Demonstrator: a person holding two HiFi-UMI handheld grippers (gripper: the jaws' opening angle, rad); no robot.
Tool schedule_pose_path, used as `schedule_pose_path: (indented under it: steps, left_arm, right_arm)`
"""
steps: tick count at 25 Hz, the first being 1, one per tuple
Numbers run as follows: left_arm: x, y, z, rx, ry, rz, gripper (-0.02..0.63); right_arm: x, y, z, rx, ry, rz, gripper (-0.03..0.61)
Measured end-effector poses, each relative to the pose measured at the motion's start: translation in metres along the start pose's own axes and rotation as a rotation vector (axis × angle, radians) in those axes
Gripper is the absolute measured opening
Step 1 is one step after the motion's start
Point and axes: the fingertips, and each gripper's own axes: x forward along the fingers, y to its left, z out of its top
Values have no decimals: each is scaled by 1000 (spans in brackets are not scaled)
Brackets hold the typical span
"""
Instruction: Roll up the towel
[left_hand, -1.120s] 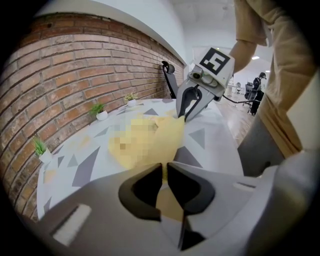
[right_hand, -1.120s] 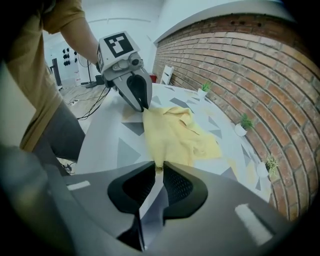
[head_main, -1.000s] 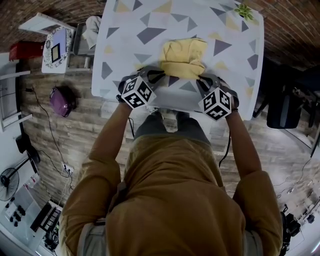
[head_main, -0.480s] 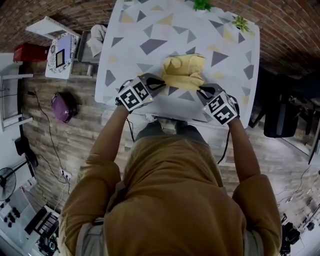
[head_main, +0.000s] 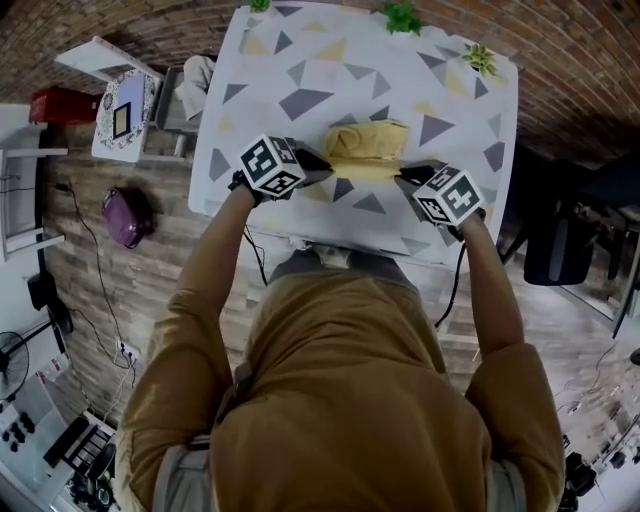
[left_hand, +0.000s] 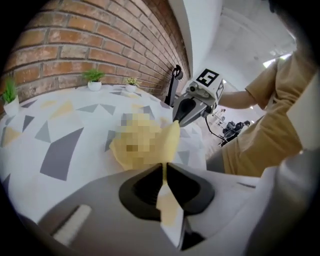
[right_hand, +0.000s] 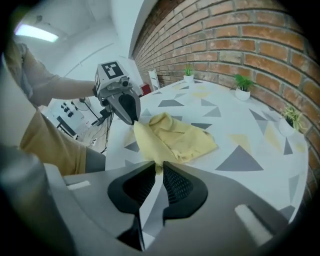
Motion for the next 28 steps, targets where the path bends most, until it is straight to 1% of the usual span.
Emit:
schedule_pose_path:
  steps: [3,5,7,10,13,15,17,19,21,22,23,24,28]
  left_arm:
    - [1,11,5,-56,-2,-32,89]
    - [2,20,9,-82,-6,-30,89]
    - [2,29,11,-102,-8,-15,89]
    - [1,42,15,-105,-11,34,91]
    - [1,51,20,-74,-1,93,91]
    - [2,55,21,-35,21,138,91]
    - [2,58,20,13,42,201,91]
    - [3,60,22,63,55,268,92]
    - [5,60,25,101,56,326,94]
    - [6,62,26,114,55,351,101]
    - [6,64,26,125,53,374,137]
    - [6,67,26,133,49,393,152]
    - [7,72,23,153,31,453,194]
  right_arm:
    - [4,-15,4,54,4,31,51]
    - [6,-25,9,97,-10,46,51]
    - [9,-32,13,128,-17,55,51]
    - [14,-39,13,139,-4,46,51]
    - [15,-46,12,142,-1,19,51]
    - [16,-49,11,142,1,0,51]
    - [19,-52,10,132,4,-33,52]
    - [21,-55,12,104,5,-93,52]
    - [23,-57,14,55,8,-169,54]
    - [25,-57,14,30,10,-203,57]
    - [26,-57,15,11,13,-232,68]
    - [26,-57,15,-4,15,-255,74]
    - [30,-59,10,-30,11,-319,115]
